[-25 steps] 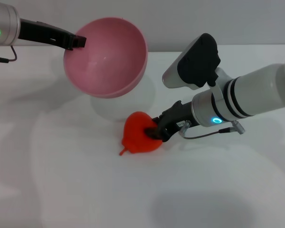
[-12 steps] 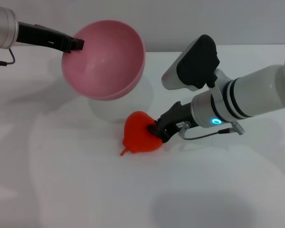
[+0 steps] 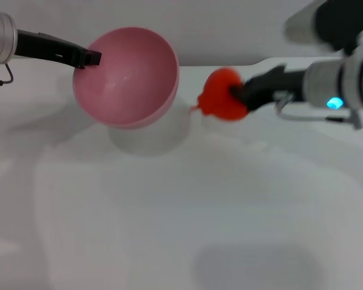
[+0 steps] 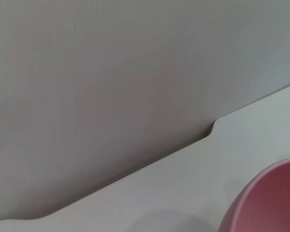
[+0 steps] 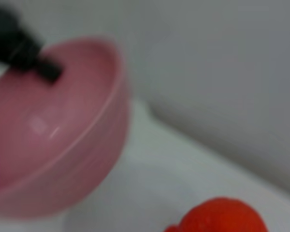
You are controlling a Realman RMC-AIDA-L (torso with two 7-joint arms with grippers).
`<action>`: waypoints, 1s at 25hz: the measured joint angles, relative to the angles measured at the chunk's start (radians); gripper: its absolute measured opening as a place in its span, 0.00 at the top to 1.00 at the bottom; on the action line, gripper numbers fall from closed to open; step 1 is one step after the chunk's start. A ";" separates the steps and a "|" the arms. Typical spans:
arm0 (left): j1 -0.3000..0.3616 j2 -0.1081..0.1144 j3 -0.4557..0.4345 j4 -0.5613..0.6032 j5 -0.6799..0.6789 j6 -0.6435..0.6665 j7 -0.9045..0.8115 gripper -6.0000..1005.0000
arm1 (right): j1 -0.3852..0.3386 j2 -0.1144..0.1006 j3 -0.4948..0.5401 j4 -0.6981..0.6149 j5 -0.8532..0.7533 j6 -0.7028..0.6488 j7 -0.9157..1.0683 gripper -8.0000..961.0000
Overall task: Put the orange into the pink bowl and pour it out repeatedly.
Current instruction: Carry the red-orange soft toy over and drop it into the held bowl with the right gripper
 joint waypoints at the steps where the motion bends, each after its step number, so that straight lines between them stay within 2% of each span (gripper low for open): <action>1: 0.000 0.000 0.000 0.000 0.000 -0.001 0.000 0.95 | -0.021 0.000 0.018 -0.035 -0.001 0.003 0.000 0.94; 5: 0.000 0.000 0.003 0.001 0.000 -0.001 0.001 0.95 | -0.094 0.001 0.067 -0.202 -0.002 0.037 0.000 0.94; 9: -0.003 -0.002 0.019 0.001 0.000 -0.001 0.002 0.95 | -0.126 0.007 0.070 -0.356 -0.003 0.055 -0.010 0.94; 16: -0.006 -0.013 0.035 0.001 0.008 -0.002 0.003 0.95 | -0.071 0.004 -0.016 -0.489 -0.003 0.049 -0.043 0.94; 25: -0.007 -0.021 0.050 0.001 0.010 -0.002 0.002 0.95 | -0.012 0.001 -0.197 -0.478 -0.015 0.034 -0.052 0.94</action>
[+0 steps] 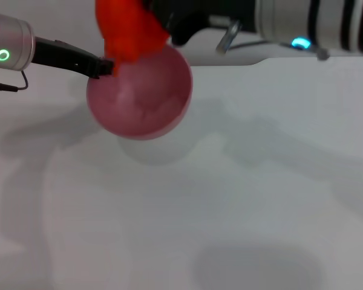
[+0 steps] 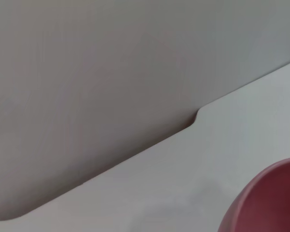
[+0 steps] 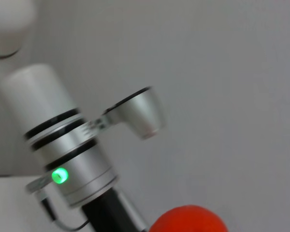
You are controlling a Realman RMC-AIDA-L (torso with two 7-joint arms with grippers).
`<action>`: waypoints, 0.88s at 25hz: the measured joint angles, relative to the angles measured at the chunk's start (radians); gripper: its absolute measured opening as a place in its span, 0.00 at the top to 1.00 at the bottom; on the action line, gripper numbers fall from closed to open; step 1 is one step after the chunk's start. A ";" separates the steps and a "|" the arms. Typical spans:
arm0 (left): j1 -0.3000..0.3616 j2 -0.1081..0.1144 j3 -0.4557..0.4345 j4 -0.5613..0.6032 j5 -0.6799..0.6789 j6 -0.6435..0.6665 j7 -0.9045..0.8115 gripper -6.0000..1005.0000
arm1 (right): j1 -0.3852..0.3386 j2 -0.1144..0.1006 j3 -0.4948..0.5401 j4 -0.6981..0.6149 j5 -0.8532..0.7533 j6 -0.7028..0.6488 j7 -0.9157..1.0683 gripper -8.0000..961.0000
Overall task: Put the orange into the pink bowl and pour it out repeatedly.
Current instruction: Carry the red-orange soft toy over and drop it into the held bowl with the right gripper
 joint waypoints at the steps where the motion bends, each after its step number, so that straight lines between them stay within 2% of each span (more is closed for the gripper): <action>1: 0.001 0.000 0.001 0.000 0.000 0.000 -0.001 0.95 | 0.000 0.000 -0.007 0.007 -0.002 -0.001 0.000 0.94; 9: 0.002 0.003 0.001 0.000 0.002 0.001 -0.007 0.95 | 0.002 0.000 -0.015 0.067 -0.007 -0.016 -0.002 0.94; 18: -0.004 0.000 0.001 0.000 0.004 0.004 -0.004 0.95 | -0.007 0.002 -0.002 0.069 -0.023 -0.014 -0.005 0.79; 20: -0.003 0.000 0.001 0.000 0.004 0.003 -0.004 0.95 | -0.019 0.004 0.010 0.067 -0.023 0.012 -0.007 0.76; 22: 0.000 -0.001 0.006 0.001 0.004 -0.002 -0.002 0.95 | -0.047 0.008 0.022 0.068 -0.021 0.076 -0.012 0.69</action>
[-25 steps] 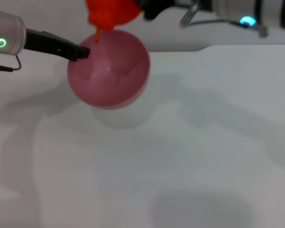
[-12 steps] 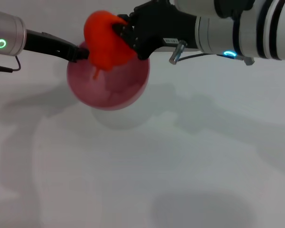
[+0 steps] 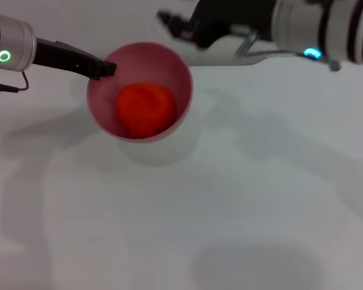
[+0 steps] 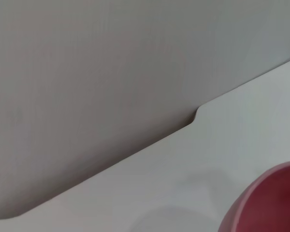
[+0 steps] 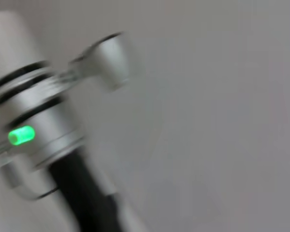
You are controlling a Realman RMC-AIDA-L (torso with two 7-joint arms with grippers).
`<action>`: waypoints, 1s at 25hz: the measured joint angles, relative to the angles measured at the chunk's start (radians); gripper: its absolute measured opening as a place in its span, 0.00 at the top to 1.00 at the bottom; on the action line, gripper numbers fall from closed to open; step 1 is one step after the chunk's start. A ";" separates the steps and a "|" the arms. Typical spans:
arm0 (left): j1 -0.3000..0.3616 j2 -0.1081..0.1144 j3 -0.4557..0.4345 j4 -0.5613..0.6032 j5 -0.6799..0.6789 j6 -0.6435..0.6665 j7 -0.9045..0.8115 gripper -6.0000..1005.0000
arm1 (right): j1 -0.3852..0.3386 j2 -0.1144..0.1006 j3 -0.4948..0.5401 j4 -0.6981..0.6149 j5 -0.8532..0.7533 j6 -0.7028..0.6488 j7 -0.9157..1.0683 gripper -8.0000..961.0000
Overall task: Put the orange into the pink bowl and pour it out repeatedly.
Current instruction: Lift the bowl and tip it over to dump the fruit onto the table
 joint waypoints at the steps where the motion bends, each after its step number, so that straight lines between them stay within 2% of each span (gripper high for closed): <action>1: 0.002 -0.002 0.005 0.003 0.000 -0.003 0.001 0.95 | -0.020 0.002 0.006 0.003 0.003 0.047 -0.002 0.65; 4: 0.005 -0.012 0.019 0.014 0.006 -0.014 0.002 0.95 | -0.075 0.006 0.013 0.035 0.032 0.208 -0.003 0.53; 5: 0.010 -0.026 0.046 0.034 0.026 -0.039 0.002 0.95 | -0.091 0.007 0.013 0.055 0.055 0.269 -0.003 0.49; 7: 0.016 -0.031 0.080 0.046 0.035 -0.064 0.002 0.95 | -0.119 0.006 0.011 0.104 0.130 0.393 -0.003 0.40; 10: 0.034 -0.032 0.168 0.057 0.037 -0.128 -0.004 0.95 | -0.147 -0.001 0.004 0.171 0.230 0.524 -0.003 0.40; 15: 0.054 -0.035 0.303 0.081 0.038 -0.237 -0.008 0.95 | -0.183 -0.004 0.015 0.232 0.312 0.605 0.005 0.40; 17: 0.054 -0.035 0.303 0.081 0.038 -0.237 -0.008 0.95 | -0.196 -0.003 0.019 0.246 0.317 0.632 0.006 0.40; 18: 0.063 -0.035 0.343 0.095 0.038 -0.269 -0.009 0.95 | -0.201 -0.003 0.020 0.252 0.318 0.641 0.009 0.40; 19: 0.063 -0.035 0.343 0.095 0.038 -0.269 -0.009 0.95 | -0.204 -0.003 0.022 0.257 0.318 0.647 0.012 0.40; 20: 0.101 -0.036 0.442 0.159 0.038 -0.365 -0.012 0.95 | -0.205 -0.003 0.024 0.265 0.318 0.654 0.016 0.40; 21: 0.128 -0.037 0.482 0.204 0.038 -0.413 -0.013 0.95 | -0.206 -0.003 0.027 0.274 0.319 0.659 0.021 0.40; 23: 0.128 -0.037 0.482 0.204 0.038 -0.413 -0.013 0.95 | -0.207 -0.004 0.038 0.291 0.319 0.668 0.033 0.40; 24: 0.196 -0.039 0.573 0.300 0.038 -0.533 -0.011 0.95 | -0.208 -0.004 0.043 0.297 0.319 0.671 0.040 0.40; 25: 0.239 -0.039 0.634 0.346 0.037 -0.620 -0.001 0.95 | -0.208 -0.005 0.050 0.305 0.319 0.675 0.051 0.40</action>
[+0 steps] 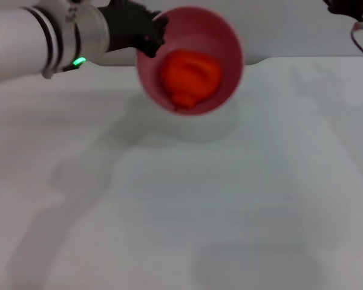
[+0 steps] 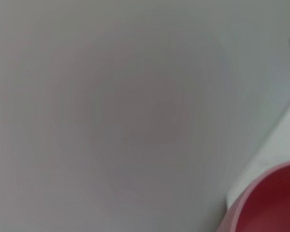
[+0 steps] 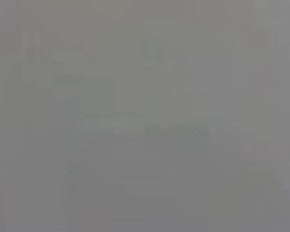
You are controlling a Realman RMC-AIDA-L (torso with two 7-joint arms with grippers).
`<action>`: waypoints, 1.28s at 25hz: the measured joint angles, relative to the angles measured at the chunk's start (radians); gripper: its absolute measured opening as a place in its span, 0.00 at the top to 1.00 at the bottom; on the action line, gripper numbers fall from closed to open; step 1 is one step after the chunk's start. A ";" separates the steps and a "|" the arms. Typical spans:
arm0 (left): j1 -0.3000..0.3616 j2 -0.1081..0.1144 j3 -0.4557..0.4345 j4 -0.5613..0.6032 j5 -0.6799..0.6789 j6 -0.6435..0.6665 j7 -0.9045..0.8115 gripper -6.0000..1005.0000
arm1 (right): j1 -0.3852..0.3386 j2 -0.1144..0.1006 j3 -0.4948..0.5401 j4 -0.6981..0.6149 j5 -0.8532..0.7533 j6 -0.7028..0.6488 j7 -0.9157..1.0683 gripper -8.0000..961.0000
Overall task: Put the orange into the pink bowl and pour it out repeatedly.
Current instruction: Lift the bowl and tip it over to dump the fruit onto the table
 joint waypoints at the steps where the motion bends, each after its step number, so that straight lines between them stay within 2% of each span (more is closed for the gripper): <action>1: 0.000 0.000 0.000 0.000 0.000 0.000 0.000 0.95 | -0.001 -0.001 0.007 0.004 0.000 0.002 0.010 0.40; 2: 0.037 0.000 0.053 0.030 0.000 -0.075 0.014 0.95 | -0.002 -0.002 0.014 0.007 0.000 0.004 0.017 0.40; 3: 0.037 0.000 0.053 0.030 0.000 -0.075 0.014 0.95 | -0.004 -0.002 0.019 0.008 0.000 0.006 0.022 0.40; 4: 0.116 0.000 0.162 0.059 0.000 -0.269 0.074 0.95 | -0.005 -0.002 0.022 0.010 0.001 0.008 0.025 0.40; 5: 0.151 0.000 0.221 0.059 0.000 -0.391 0.119 0.95 | -0.006 -0.002 0.024 0.011 0.001 0.009 0.029 0.40; 8: 0.166 0.000 0.251 0.057 0.000 -0.448 0.140 0.95 | -0.006 -0.002 0.025 0.012 0.001 0.012 0.033 0.40; 9: 0.187 0.000 0.315 0.034 0.000 -0.573 0.208 0.95 | -0.006 -0.002 0.024 0.012 0.001 0.012 0.033 0.40; 11: 0.194 -0.002 0.381 -0.018 0.000 -0.715 0.305 0.95 | -0.006 -0.002 0.021 0.012 0.001 0.012 0.033 0.40; 13: 0.194 -0.002 0.381 -0.018 0.000 -0.715 0.305 0.95 | -0.006 -0.002 0.018 0.009 0.001 0.012 0.033 0.40; 14: 0.194 -0.002 0.399 -0.040 0.000 -0.755 0.332 0.95 | -0.005 -0.002 0.017 0.009 0.001 0.012 0.033 0.40; 15: 0.186 -0.006 0.455 -0.116 -0.001 -0.909 0.412 0.95 | -0.005 -0.002 0.017 0.008 0.001 0.012 0.033 0.40; 16: 0.183 -0.008 0.488 -0.158 -0.003 -1.000 0.460 0.95 | -0.005 -0.002 0.017 0.008 0.001 0.013 0.034 0.40; 19: 0.178 -0.011 0.541 -0.217 -0.008 -1.149 0.529 0.95 | -0.005 -0.002 0.017 0.007 0.001 0.013 0.035 0.40; 22: 0.170 -0.011 0.589 -0.272 -0.010 -1.289 0.570 0.95 | -0.005 -0.002 0.016 0.010 0.001 0.013 0.048 0.40; 25: 0.168 -0.010 0.596 -0.282 -0.010 -1.312 0.576 0.95 | -0.003 -0.002 0.016 0.012 0.001 0.013 0.056 0.40; 26: 0.164 -0.009 0.621 -0.308 -0.010 -1.389 0.590 0.95 | -0.002 -0.002 0.016 0.013 0.001 0.013 0.057 0.40; 27: 0.164 -0.009 0.621 -0.308 -0.010 -1.389 0.590 0.95 | -0.001 -0.002 0.016 0.013 0.001 0.013 0.057 0.40; 28: 0.162 -0.009 0.646 -0.324 -0.010 -1.446 0.598 0.95 | 0.000 -0.002 0.016 0.013 0.001 0.013 0.057 0.40; 32: 0.162 -0.008 0.669 -0.330 -0.009 -1.481 0.599 0.95 | 0.002 -0.002 0.018 0.012 0.001 0.013 0.057 0.40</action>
